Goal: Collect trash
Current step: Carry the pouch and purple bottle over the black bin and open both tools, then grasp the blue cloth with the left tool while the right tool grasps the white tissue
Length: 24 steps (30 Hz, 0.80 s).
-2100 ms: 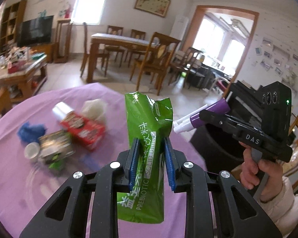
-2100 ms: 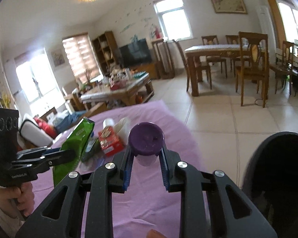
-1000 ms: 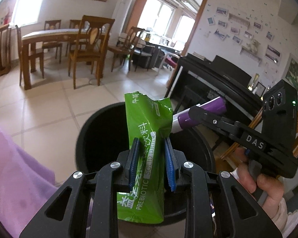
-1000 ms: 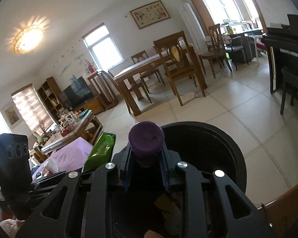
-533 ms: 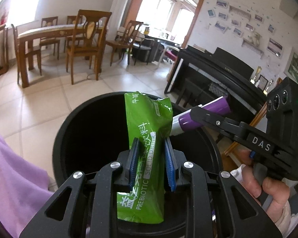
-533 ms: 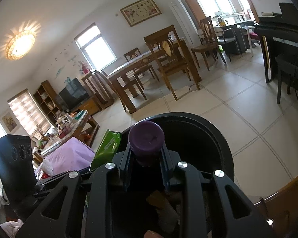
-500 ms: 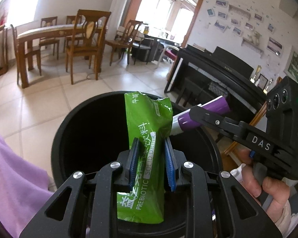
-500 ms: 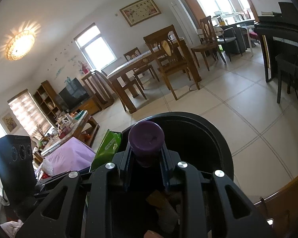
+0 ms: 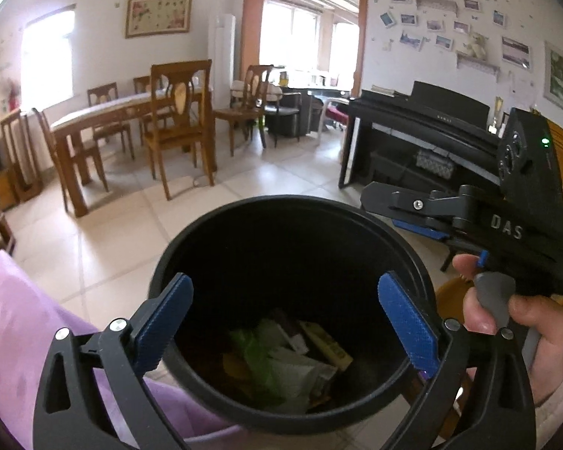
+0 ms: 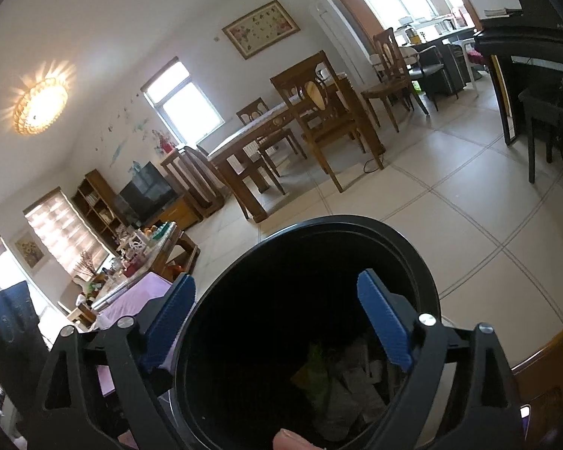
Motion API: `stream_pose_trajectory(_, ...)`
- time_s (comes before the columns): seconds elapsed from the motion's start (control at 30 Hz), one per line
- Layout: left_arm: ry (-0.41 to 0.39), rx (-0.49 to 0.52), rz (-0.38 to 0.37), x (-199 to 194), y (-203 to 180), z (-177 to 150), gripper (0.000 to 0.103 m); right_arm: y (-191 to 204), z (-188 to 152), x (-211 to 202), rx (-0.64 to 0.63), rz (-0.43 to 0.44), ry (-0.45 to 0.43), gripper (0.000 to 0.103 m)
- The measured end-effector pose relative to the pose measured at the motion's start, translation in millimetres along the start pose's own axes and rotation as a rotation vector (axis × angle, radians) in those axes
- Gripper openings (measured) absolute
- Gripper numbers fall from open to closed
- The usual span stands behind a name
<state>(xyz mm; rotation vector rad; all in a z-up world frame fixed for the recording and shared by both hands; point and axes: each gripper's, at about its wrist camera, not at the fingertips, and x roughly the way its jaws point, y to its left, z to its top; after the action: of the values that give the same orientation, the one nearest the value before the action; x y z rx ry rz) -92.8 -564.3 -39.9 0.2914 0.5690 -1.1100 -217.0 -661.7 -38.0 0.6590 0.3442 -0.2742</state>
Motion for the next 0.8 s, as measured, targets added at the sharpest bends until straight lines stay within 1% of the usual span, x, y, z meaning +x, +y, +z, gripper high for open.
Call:
stream_pose_trajectory(0.2,-0.023,-0.024,0.018,-29.7,12.6,-3.7,0.098,17.5,-3.3,0.9,-0.030,-0.013,0.015,0.092)
stream_pose_trajectory(0.43,-0.061,-0.065,0.065,-72.8,44.5,-17.1,0.098,50.7,-5.9,7.2,-0.090,-0.014,0.043,0.097)
stream_pose_trajectory(0.63,-0.082,-0.165,0.120,-116.6,96.6,-36.3,0.098,99.2,-17.7,23.1,-0.165,0.014,0.078,0.097)
stream_pose_trajectory(0.8,-0.112,-0.279,0.205,-163.8,156.5,-61.8,0.098,146.3,-31.8,45.3,-0.228,0.058,0.119,0.097)
